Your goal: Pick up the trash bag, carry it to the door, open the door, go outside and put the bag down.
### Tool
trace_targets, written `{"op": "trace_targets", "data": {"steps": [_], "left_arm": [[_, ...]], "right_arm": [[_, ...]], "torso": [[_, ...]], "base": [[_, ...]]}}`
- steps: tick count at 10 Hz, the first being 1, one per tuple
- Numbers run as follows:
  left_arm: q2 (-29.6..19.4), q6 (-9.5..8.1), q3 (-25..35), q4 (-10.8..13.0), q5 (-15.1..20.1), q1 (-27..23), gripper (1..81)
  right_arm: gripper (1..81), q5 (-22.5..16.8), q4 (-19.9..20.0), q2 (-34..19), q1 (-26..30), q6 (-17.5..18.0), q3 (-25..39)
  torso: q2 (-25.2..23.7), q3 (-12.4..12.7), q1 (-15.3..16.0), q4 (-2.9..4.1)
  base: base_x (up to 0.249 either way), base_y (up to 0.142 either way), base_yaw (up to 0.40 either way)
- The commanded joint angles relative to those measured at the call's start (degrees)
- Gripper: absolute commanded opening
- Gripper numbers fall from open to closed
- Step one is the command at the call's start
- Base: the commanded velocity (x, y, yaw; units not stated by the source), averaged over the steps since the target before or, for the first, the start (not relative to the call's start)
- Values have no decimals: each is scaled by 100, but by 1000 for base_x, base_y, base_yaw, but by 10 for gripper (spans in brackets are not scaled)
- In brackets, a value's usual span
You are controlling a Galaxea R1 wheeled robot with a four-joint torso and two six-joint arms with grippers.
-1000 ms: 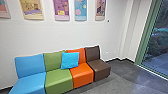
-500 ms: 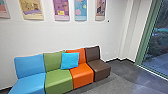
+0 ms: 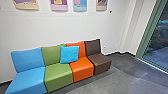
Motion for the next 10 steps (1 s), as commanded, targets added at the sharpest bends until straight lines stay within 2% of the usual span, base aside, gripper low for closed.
{"op": "trace_targets", "data": {"steps": [1,2,3,5,7,9,10], "left_arm": [[-277,-10,276,-216,322,-228,811],[-356,-10,355,-243,322,-228,811],[-444,-10,479,-287,322,-228,811],[-646,-10,697,-715,331,-281,811],[-699,-10,733,-953,426,-448,811],[-743,-10,751,-1166,972,-729,811],[-769,-10,769,-1174,999,-817,811]], "right_arm": [[811,-265,244,-503,131,17,545],[811,-212,253,-626,113,8,694],[811,-203,271,-768,113,8,854],[811,-220,427,-1048,113,9,1169],[811,-203,525,-1259,122,9,1380],[811,-116,561,-1392,113,17,1556],[811,-18,561,-1436,113,8,1609]], "torso": [[-558,-520,358,0],[-757,-709,485,0],[-986,-582,631,0],[-1356,-575,872,0],[-1723,-642,1099,0],[-2147,-647,1363,0],[-2394,-647,1516,0]], "base": [[0,0,0],[0,0,0],[0,0,0],[0,0,0],[0,0,0],[0,0,0],[0,0,0]]}}
